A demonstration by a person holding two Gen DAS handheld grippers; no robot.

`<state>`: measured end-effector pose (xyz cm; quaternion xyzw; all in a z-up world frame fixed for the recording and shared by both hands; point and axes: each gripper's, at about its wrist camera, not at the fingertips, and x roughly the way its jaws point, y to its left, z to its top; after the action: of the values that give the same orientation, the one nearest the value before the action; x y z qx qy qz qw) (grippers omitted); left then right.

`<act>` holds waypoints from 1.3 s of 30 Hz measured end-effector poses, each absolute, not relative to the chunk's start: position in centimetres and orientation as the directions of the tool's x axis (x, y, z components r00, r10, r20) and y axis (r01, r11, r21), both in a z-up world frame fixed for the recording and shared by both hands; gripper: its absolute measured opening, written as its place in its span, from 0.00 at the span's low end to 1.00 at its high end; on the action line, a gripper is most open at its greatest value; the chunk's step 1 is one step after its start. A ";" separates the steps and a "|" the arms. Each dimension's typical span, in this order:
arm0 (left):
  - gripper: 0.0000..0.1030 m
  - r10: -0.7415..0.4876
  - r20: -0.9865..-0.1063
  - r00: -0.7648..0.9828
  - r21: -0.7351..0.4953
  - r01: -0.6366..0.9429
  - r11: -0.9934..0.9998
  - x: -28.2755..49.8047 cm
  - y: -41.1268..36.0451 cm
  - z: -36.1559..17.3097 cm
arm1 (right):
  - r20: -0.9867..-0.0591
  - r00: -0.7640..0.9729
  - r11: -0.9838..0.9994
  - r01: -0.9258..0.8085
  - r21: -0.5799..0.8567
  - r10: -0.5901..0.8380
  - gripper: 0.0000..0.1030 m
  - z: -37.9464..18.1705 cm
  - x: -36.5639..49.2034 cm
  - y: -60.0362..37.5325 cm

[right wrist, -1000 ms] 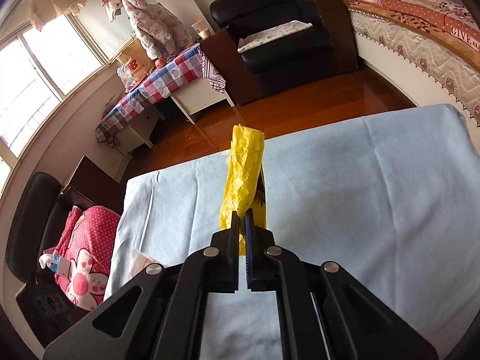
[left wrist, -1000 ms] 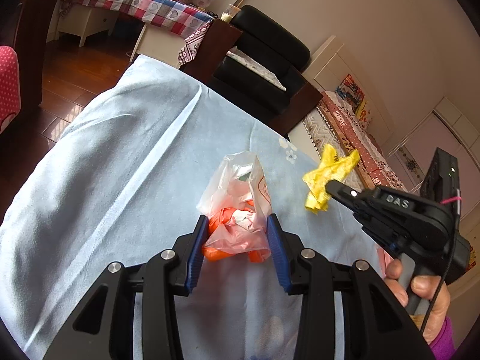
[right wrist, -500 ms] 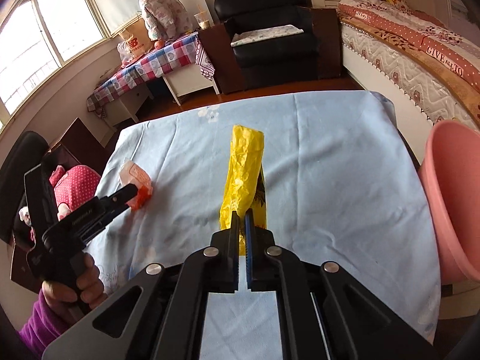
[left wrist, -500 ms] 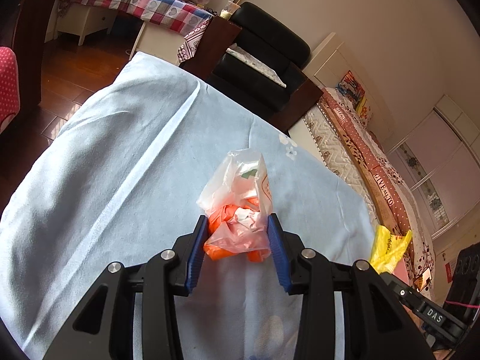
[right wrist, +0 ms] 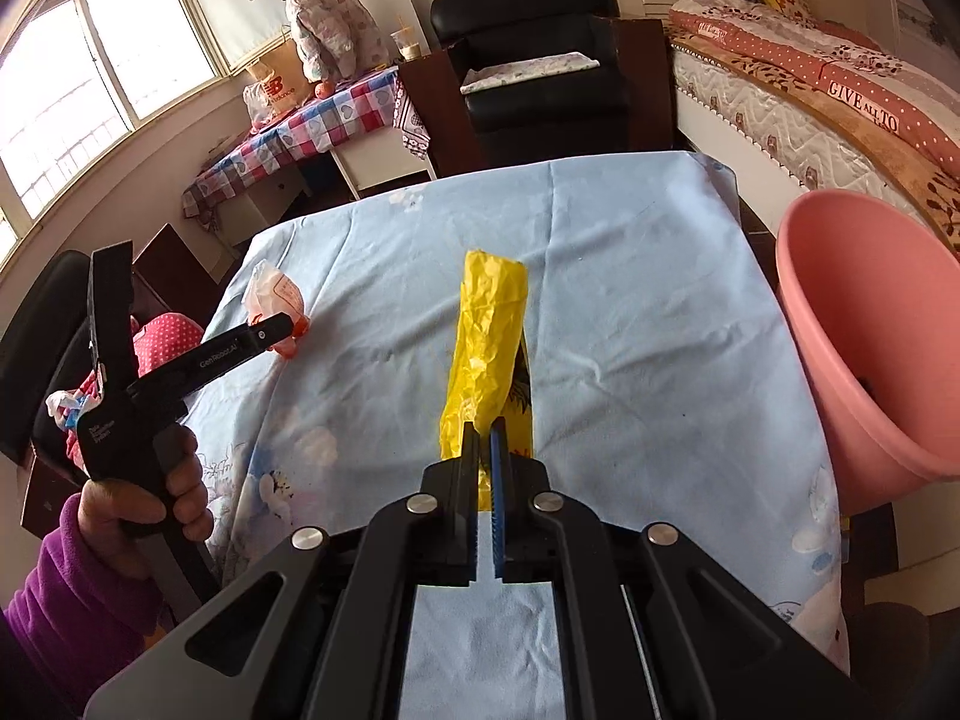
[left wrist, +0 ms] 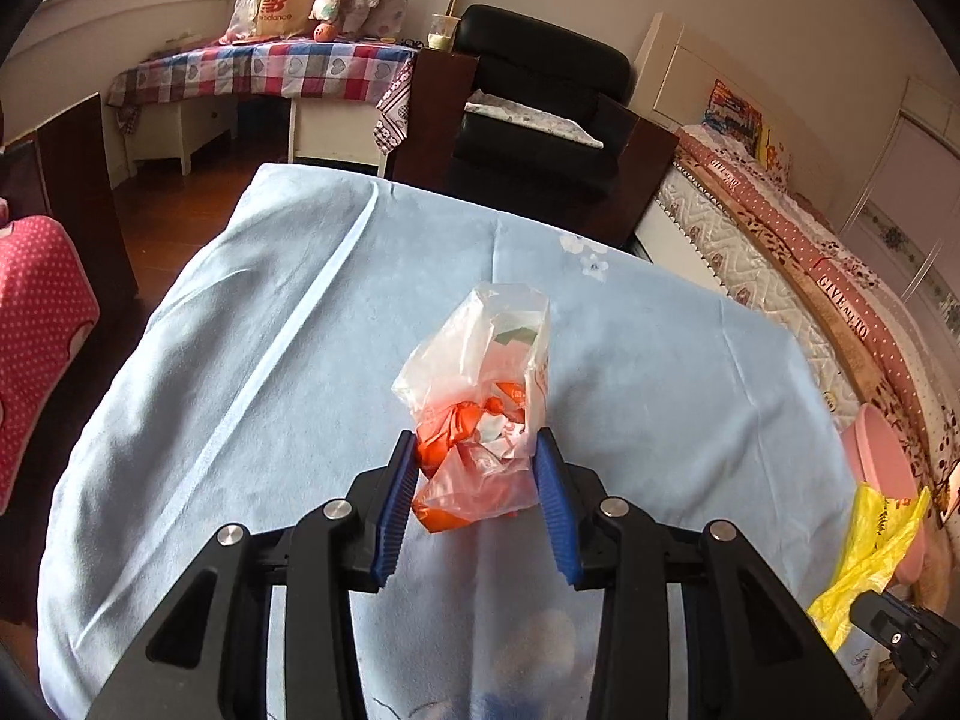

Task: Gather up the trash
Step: 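Carry the orange-white bag and yellow bag over the pink bucket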

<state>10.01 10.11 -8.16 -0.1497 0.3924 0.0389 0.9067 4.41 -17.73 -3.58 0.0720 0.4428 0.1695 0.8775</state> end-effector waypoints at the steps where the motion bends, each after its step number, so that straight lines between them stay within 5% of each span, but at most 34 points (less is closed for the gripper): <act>1: 0.37 -0.038 -0.723 0.690 -0.229 -0.188 0.955 9.7 9.6 -7.9 | -0.750 0.553 0.931 -0.235 0.278 0.363 0.04 -3.5 4.2 -17.9; 10: 0.37 0.004 -0.683 0.730 -0.150 -0.146 0.978 7.3 4.0 -3.6 | -0.722 0.582 0.927 -0.221 0.303 0.374 0.04 -3.1 2.5 -20.5; 39: 0.37 -0.127 -0.646 0.752 -0.074 0.104 0.992 3.8 -10.7 1.0 | -0.625 0.732 0.952 -0.111 0.284 0.272 0.04 -0.5 -1.3 -28.9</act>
<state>3.78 -10.74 0.96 -0.0169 0.3464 -0.0616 0.9359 -1.30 -28.90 -0.48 0.1143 0.3512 0.1038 0.9235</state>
